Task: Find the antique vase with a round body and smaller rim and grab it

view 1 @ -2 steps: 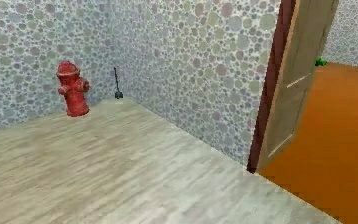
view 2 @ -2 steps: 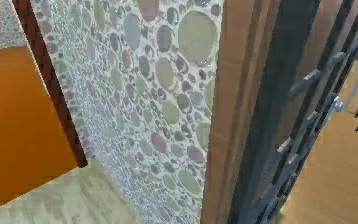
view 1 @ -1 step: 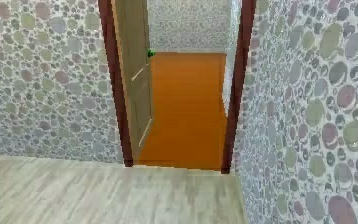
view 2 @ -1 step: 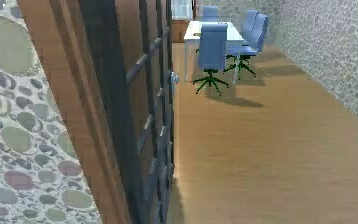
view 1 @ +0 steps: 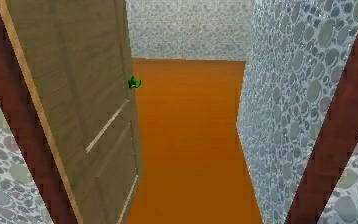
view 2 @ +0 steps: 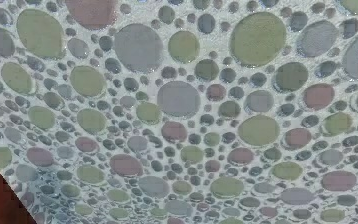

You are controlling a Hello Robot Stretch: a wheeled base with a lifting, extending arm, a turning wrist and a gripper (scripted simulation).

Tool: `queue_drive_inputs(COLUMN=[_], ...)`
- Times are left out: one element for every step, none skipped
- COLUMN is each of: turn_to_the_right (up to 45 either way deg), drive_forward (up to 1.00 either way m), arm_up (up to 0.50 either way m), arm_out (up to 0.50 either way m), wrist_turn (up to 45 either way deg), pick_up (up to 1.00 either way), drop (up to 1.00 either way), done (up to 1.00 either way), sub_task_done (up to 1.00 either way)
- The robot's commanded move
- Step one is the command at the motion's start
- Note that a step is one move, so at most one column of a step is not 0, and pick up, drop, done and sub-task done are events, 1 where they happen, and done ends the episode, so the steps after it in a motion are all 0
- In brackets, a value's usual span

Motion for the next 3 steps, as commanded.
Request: queue_drive_inputs(turn_to_the_right=[3.0,0.0,0.0], drive_forward=[0.00,1.00,0.55], arm_up=[0.00,0.00,0.00], arm_out=[0.00,0.00,0.00], wrist_turn=[0.0,0.0,0.0], pick_up=[0.00,0.00,0.00], drop=[0.00,0.00,0.00], done=[0.00,0.00,0.00], sub_task_done=[0.00,0.00,0.00])
